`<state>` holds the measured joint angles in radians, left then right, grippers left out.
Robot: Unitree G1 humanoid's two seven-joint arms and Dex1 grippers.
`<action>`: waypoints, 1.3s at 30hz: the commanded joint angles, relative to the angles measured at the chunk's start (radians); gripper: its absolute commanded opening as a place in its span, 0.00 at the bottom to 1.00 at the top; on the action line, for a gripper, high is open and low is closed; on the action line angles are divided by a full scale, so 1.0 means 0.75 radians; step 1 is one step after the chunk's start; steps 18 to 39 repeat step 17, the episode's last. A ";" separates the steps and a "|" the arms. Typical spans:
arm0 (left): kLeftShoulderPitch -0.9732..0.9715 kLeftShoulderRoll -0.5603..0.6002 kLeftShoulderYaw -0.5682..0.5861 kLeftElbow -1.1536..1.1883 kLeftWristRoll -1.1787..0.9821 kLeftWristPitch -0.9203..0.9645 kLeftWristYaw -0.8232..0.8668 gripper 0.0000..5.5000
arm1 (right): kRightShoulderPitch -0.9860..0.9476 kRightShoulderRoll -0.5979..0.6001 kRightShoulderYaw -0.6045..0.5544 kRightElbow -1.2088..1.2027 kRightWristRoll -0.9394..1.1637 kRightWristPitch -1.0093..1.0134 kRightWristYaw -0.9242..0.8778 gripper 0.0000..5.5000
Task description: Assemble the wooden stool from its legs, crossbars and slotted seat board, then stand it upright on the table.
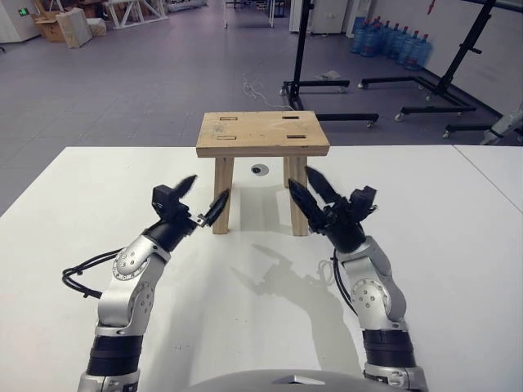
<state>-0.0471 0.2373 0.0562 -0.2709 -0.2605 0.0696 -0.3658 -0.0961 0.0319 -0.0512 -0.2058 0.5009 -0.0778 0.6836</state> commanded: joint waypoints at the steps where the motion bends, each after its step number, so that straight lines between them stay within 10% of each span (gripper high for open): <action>1: -0.056 -0.080 -0.005 -0.031 0.303 -0.180 0.278 0.87 | -0.090 0.047 -0.035 0.023 -0.416 -0.337 -0.309 0.66; 39: -0.132 -0.159 -0.107 0.056 0.495 -0.375 0.412 0.87 | -0.194 0.009 0.032 0.228 -0.566 -0.549 -0.599 0.66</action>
